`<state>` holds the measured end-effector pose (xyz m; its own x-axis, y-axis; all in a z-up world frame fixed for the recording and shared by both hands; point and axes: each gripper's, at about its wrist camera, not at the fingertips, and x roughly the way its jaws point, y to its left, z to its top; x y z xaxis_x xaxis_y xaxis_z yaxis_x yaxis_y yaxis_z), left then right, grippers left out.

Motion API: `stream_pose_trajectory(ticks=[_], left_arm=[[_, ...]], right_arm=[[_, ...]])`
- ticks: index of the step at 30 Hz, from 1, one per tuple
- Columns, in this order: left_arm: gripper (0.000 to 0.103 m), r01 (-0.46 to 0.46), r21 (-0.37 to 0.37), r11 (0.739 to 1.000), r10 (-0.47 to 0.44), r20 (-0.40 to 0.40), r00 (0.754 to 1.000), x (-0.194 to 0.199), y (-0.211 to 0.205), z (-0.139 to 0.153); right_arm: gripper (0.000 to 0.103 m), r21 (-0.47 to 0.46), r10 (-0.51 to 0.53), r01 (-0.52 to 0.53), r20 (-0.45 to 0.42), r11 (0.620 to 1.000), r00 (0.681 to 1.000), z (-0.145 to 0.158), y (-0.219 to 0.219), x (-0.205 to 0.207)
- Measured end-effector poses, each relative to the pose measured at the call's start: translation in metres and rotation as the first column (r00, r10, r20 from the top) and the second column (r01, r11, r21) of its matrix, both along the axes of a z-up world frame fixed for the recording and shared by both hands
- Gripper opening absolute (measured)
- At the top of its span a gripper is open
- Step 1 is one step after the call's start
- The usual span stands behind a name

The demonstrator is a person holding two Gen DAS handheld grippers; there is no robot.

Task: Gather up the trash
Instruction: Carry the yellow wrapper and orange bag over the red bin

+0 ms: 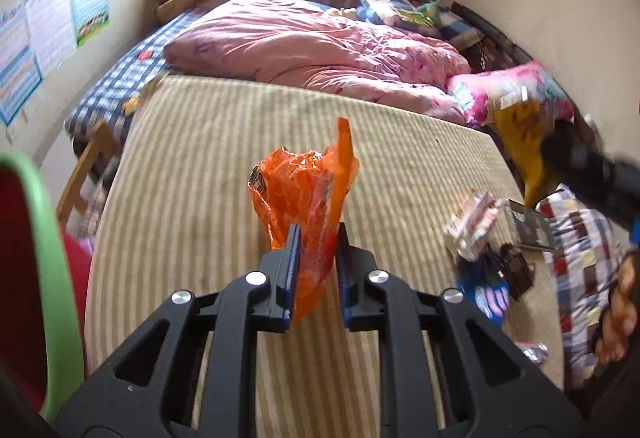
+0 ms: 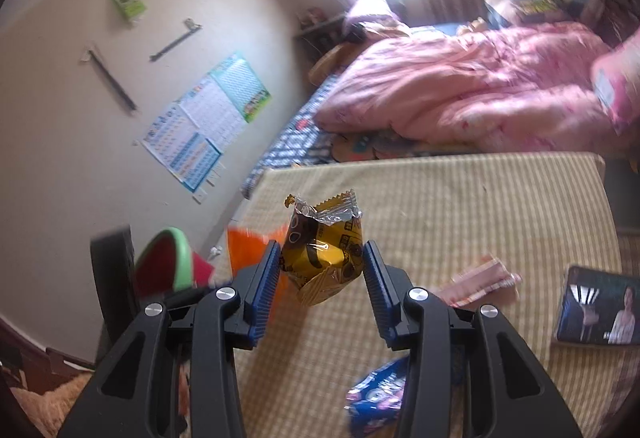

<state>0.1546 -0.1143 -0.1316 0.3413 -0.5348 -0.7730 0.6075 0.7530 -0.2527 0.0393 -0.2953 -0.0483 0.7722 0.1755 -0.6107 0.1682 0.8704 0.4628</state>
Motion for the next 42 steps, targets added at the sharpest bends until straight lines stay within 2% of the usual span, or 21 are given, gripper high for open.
stream_pose_trajectory(ticks=[5, 8, 9, 10, 12, 17, 18, 22, 28, 35, 42], left_arm=[[0.017, -0.018, 0.005, 1.0, 0.018, -0.03, 0.999, -0.028, 0.025, 0.0], [0.019, -0.025, 0.035, 0.999, 0.026, -0.03, 0.999, -0.035, 0.03, -0.007], [0.026, -0.027, 0.039, 0.999, 0.028, -0.037, 0.999, -0.036, 0.032, -0.011], [0.039, -0.029, 0.041, 0.999, 0.031, -0.048, 0.998, -0.037, 0.033, -0.012], [0.05, -0.04, 0.037, 0.999, 0.041, -0.04, 0.998, -0.038, 0.035, -0.015], [0.05, -0.03, 0.064, 0.997, 0.031, -0.013, 0.999, -0.036, 0.025, -0.02], [0.048, -0.032, 0.065, 0.997, 0.032, -0.012, 0.999, -0.035, 0.025, -0.021], [0.02, -0.048, 0.069, 0.996, 0.048, -0.007, 0.999, -0.032, 0.027, -0.019], [0.014, -0.073, 0.032, 0.997, 0.073, -0.008, 0.997, -0.037, 0.038, -0.011], [0.014, -0.114, -0.027, 0.993, 0.114, 0.024, 0.993, -0.054, 0.054, 0.013], [0.014, -0.14, -0.035, 0.99, 0.141, 0.032, 0.989, -0.059, 0.066, 0.021]], right_arm=[[0.041, 0.013, 0.053, -0.054, 0.061, 0.998, 0.997, 0.025, 0.014, -0.002], [0.041, 0.034, 0.075, -0.077, 0.063, 0.996, 0.995, 0.027, 0.021, -0.003], [0.041, 0.036, 0.076, -0.079, 0.06, 0.996, 0.995, 0.026, 0.023, -0.004], [0.041, 0.042, 0.077, -0.08, 0.054, 0.996, 0.996, 0.024, 0.025, -0.006], [0.041, 0.055, 0.075, -0.077, 0.039, 0.996, 0.996, 0.018, 0.028, -0.008], [0.041, 0.073, 0.066, -0.066, 0.004, 0.995, 0.998, 0.004, 0.037, -0.016], [0.041, 0.07, 0.062, -0.062, 0.002, 0.996, 0.998, 0.003, 0.04, -0.018], [0.041, 0.081, 0.049, -0.048, -0.007, 0.996, 0.999, -0.005, 0.045, -0.029], [0.041, 0.078, 0.022, -0.021, -0.013, 0.997, 1.0, -0.012, 0.045, -0.037], [0.041, 0.059, 0.018, -0.017, -0.006, 0.998, 1.0, -0.013, 0.049, -0.04], [0.041, 0.053, 0.047, -0.047, -0.003, 0.998, 0.999, -0.013, 0.059, -0.033]])
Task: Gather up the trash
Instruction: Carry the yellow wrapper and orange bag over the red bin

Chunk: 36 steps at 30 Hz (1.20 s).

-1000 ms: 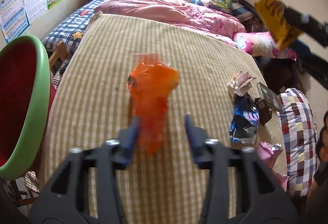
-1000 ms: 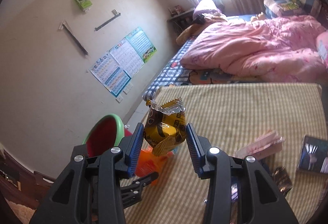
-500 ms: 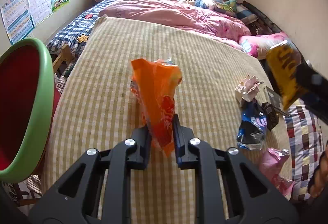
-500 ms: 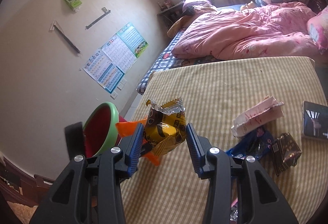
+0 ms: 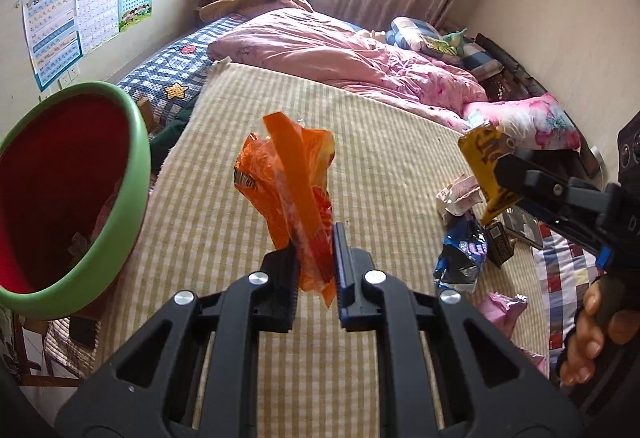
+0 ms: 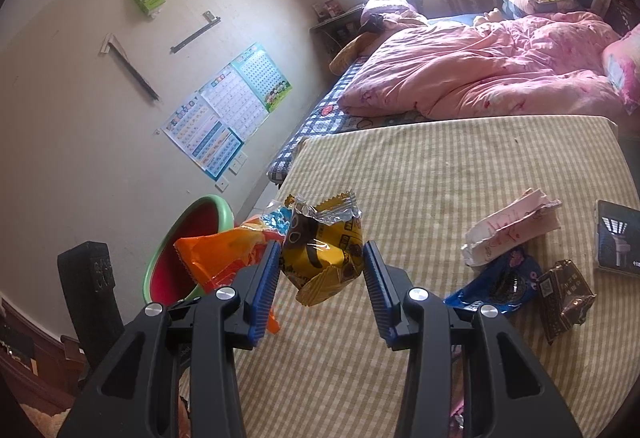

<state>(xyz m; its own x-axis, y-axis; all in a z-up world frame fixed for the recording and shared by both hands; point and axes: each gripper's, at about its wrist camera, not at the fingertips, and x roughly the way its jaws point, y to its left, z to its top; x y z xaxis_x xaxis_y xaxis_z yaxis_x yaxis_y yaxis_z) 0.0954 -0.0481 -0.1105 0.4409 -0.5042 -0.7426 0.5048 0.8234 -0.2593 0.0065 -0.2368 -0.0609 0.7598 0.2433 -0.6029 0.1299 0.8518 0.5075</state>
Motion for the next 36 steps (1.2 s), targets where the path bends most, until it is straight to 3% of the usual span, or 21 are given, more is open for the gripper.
stream_pose_trajectory(ticks=[36], left_arm=[[0.014, -0.102, -0.042, 0.994, 0.105, 0.087, 0.991, 0.015, 0.093, 0.029]], right_arm=[[0.041, -0.068, 0.099, -0.099, -0.008, 0.993, 0.995, 0.005, 0.092, 0.035]])
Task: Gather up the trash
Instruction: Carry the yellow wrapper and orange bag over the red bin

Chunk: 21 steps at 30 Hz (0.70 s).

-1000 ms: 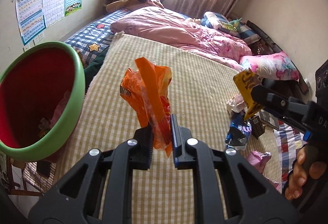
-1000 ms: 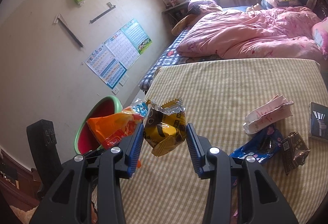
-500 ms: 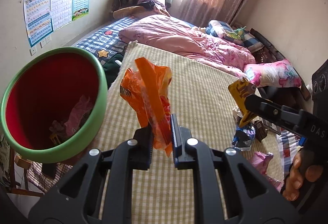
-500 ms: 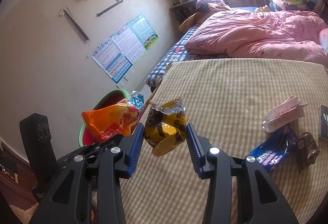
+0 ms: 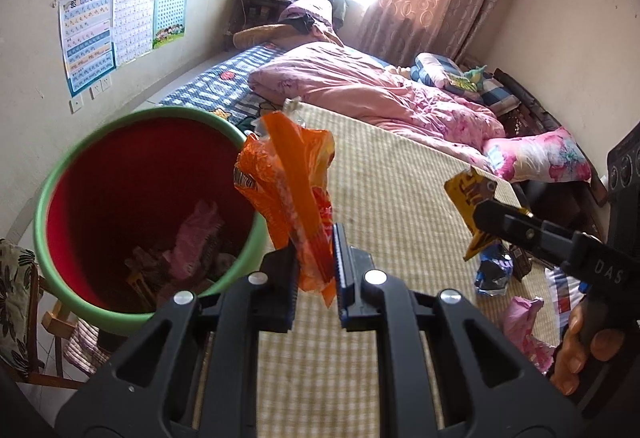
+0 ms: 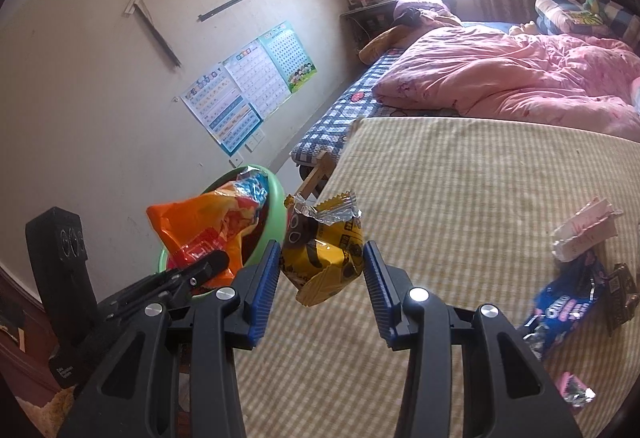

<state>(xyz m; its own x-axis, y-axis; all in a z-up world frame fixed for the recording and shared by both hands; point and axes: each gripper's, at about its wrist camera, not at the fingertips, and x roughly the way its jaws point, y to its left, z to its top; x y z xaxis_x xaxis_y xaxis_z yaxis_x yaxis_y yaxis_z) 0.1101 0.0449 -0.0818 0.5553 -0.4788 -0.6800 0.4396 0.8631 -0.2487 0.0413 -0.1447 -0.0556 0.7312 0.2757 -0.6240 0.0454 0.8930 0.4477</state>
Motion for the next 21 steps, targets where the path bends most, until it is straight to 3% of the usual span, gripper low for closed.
stream_pose_trajectory(ticks=[21], left_arm=[[0.014, -0.014, 0.0, 1.0, 0.014, -0.007, 1.0, 0.025, 0.043, -0.005]], right_arm=[[0.042, -0.02, 0.006, -0.006, -0.011, 1.0, 1.0, -0.004, 0.053, 0.032]])
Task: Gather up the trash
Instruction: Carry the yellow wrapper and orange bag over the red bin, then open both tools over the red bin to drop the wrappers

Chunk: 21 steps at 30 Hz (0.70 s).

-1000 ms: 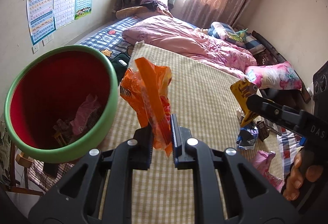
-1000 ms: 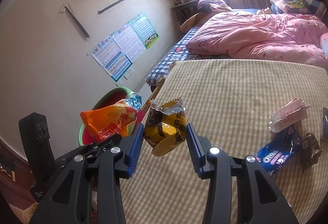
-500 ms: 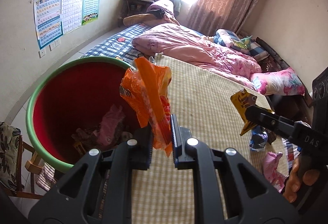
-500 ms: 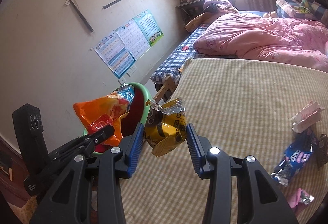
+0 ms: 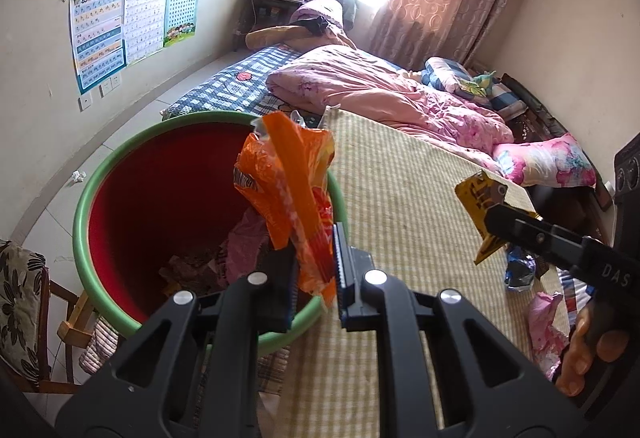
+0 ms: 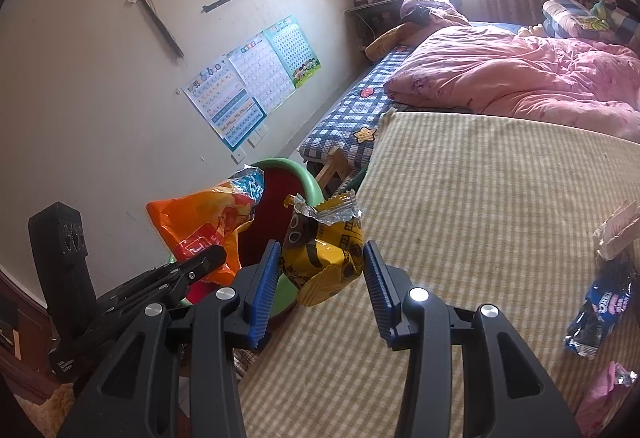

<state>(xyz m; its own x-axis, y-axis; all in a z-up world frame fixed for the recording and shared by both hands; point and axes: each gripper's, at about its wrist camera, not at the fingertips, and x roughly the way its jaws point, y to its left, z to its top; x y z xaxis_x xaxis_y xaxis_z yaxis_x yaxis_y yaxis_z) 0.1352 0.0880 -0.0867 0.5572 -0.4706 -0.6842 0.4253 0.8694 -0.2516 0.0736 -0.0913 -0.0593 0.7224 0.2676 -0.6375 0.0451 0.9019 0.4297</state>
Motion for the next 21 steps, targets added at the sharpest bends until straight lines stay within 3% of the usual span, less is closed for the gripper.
stream_pose_trajectory(ticks=[21], left_arm=[[0.014, -0.038, 0.009, 0.999, 0.038, -0.022, 0.999, 0.024, 0.052, -0.009]], right_arm=[[0.042, -0.007, 0.056, -0.056, 0.0, 0.998, 0.998, -0.006, 0.052, 0.037]])
